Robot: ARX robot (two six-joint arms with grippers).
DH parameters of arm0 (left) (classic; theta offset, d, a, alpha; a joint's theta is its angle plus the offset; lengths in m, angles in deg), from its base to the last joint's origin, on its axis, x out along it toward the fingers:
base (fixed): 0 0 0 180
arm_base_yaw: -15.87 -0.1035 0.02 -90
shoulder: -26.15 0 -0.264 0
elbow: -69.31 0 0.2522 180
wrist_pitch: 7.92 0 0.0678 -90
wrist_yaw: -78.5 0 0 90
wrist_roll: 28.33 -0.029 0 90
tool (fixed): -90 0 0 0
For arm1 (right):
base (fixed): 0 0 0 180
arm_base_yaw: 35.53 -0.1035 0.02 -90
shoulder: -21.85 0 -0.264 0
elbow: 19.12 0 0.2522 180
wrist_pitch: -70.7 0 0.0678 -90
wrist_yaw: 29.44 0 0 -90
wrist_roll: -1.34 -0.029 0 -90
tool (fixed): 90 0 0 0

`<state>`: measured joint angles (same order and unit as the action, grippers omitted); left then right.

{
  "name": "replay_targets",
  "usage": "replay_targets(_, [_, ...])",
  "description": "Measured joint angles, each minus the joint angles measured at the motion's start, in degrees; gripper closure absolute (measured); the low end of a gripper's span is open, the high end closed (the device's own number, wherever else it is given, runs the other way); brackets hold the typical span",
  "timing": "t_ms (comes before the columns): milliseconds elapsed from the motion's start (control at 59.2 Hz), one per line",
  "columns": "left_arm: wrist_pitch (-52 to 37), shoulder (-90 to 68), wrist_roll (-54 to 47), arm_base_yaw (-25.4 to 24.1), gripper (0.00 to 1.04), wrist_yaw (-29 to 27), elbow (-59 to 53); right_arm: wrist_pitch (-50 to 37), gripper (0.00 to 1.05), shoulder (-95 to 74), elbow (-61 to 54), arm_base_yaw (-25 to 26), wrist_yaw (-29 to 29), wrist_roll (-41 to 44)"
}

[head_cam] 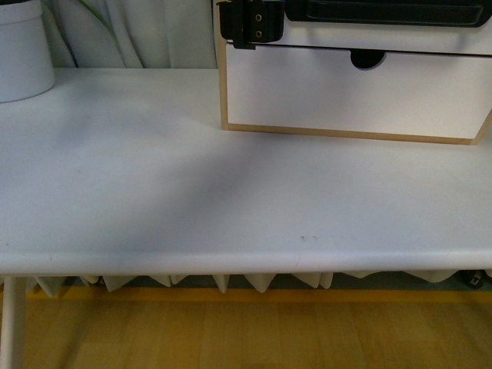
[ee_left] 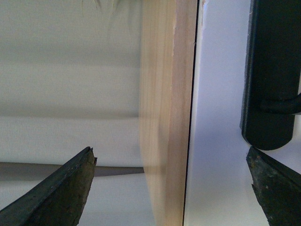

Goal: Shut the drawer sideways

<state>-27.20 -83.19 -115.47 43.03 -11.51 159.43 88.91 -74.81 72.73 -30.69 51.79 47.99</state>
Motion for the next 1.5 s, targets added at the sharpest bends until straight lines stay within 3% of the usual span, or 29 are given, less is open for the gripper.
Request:
replay_targets(540, [-0.85,-1.64,0.85,0.46,0.06,0.2,2.23,-2.19,0.09,-1.6,1.18,0.59,0.5,-2.32])
replay_targets(827, [-6.51,5.75,4.13,-1.33,0.06,1.81,-10.23,-2.89,0.09,7.61,-6.43,-0.61,-1.01,-5.42])
replay_targets(1030, [-14.25,14.16,9.92,-6.8,0.06,2.19,-23.47,-5.9,0.09,18.95,-16.96,-2.73,-0.2,-8.44])
replay_targets(1216, [-19.39,22.08,16.13,-13.46,0.06,3.39,-36.09,-10.05,0.09,30.34,-27.69,-6.01,4.76,-13.29])
replay_targets(1503, [-13.57,42.29,38.45,-25.62,0.06,7.39,-57.2,-13.86,0.09,49.99,-43.89,-12.46,17.33,-20.76])
